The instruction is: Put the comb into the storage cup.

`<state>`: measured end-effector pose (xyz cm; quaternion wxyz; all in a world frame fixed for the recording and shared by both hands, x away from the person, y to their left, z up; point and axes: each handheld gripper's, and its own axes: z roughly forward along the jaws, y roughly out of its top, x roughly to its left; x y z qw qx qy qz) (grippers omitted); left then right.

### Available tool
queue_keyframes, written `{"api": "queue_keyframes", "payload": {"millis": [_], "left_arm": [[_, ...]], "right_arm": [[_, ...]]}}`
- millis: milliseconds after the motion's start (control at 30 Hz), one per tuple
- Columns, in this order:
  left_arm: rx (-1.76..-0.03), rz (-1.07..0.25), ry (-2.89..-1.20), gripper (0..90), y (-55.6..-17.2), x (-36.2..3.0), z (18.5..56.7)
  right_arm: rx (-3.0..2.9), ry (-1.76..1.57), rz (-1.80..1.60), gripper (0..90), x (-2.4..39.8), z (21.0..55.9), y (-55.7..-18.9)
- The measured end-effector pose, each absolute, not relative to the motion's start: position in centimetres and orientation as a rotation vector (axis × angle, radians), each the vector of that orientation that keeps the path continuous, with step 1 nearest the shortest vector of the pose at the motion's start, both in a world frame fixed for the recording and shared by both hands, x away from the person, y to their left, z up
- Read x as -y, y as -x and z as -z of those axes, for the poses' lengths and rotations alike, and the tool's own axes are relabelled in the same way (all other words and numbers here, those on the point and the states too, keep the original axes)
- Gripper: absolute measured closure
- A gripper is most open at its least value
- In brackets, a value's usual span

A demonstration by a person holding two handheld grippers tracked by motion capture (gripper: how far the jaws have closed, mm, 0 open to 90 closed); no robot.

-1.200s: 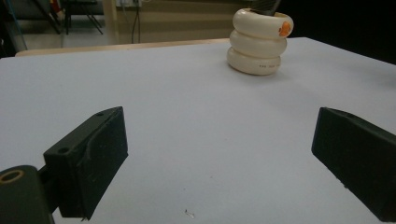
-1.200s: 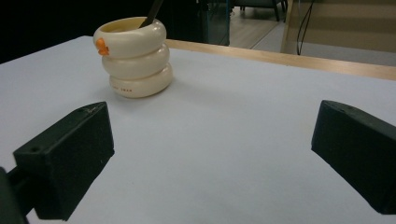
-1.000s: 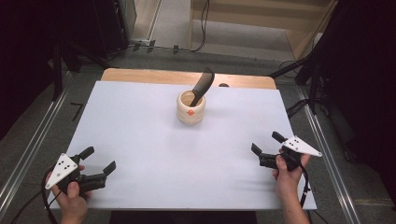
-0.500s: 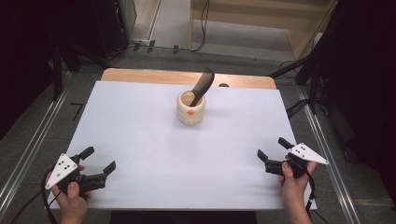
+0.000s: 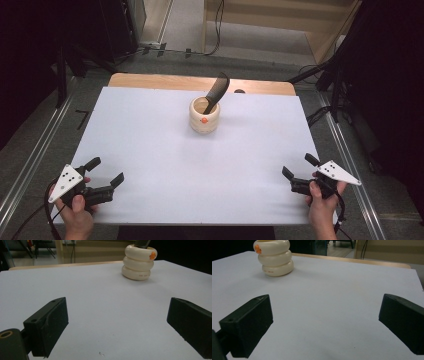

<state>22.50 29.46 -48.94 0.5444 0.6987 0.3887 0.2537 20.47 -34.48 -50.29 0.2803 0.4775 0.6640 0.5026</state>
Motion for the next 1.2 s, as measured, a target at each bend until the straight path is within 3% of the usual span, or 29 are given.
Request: {"api": "queue_keyframes", "payload": {"millis": [733, 1200], "left_arm": [[-0.926, -0.614, -1.661, 3.4, -22.4, -29.4, 48.9], [-0.922, -0.614, -1.661, 3.4, -22.5, -29.4, 48.9]], "right_arm": [[-1.777, -1.297, -1.315, 0.0, 37.3, 51.4, -17.6], [-1.763, -1.285, -1.363, 0.0, 37.7, 52.3, -17.7]]}}
